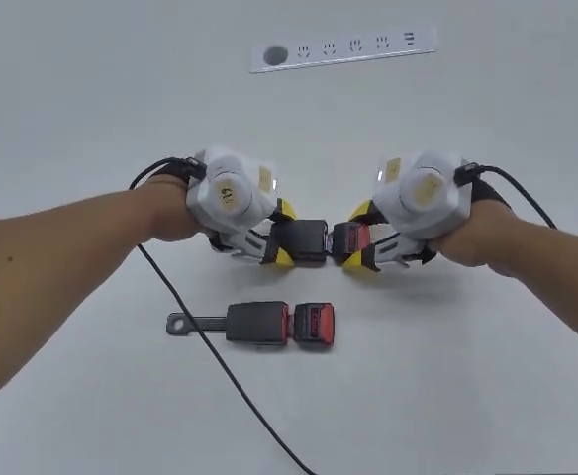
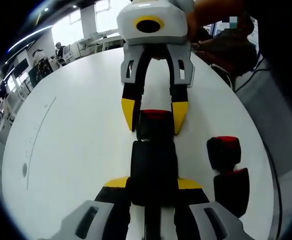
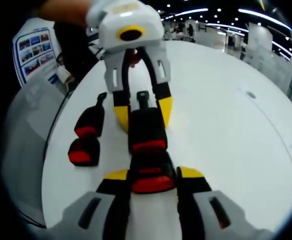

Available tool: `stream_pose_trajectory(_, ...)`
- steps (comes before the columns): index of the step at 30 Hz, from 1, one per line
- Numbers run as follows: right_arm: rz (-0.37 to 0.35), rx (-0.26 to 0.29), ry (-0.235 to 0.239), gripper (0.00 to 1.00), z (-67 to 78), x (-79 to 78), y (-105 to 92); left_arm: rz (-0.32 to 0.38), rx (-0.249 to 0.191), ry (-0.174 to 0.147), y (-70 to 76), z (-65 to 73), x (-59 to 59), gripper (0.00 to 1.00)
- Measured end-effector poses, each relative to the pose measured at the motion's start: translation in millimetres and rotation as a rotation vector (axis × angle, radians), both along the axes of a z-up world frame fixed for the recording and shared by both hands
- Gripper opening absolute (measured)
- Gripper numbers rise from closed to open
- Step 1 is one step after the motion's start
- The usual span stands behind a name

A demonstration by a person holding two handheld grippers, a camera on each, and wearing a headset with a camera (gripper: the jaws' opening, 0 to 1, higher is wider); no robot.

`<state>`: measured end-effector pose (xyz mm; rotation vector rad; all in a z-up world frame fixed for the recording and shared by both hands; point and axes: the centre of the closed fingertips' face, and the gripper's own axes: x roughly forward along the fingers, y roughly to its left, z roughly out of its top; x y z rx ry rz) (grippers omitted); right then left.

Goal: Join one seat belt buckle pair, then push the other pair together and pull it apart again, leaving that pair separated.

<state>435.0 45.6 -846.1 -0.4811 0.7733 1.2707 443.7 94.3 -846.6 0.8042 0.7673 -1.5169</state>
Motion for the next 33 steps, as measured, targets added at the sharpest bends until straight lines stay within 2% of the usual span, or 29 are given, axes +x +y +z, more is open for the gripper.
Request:
stream_pose_trajectory(6,-0.002,0.010,0.003,0.36,0.4,0.4,0.1,0.004,-0.008,0.002,0.4,-0.2,0.6,0.34)
stream_pose_trajectory(17,0.019,0.013,-0.012,0.36,-0.2,1.8,-12.7,0.026,-0.025,0.002,1.9,-0.4,1.1,0.34)
stream_pose_trajectory(18,0.020,0.018,-0.009,0.36,0.1,1.8,-15.5,0.027,-0.028,0.003,1.9,-0.3,1.0,0.34)
stream_pose_trajectory(19,-0.007,0.065,0.020,0.36,2.0,0.1,-14.0,0.026,-0.033,0.002,1.6,-0.2,0.9,0.34)
stream_pose_trajectory(20,-0.010,0.075,0.021,0.36,2.0,0.4,-15.4,0.026,-0.036,0.002,1.5,-0.1,0.9,0.34)
stream_pose_trajectory(24,0.001,0.084,0.006,0.36,1.2,-1.7,-20.8,0.032,-0.053,0.006,1.8,-0.1,0.9,0.34)
stream_pose_trajectory(33,-0.023,0.090,-0.007,0.36,-3.8,0.8,-53.3,0.055,-0.094,0.017,1.6,0.1,1.4,0.34)
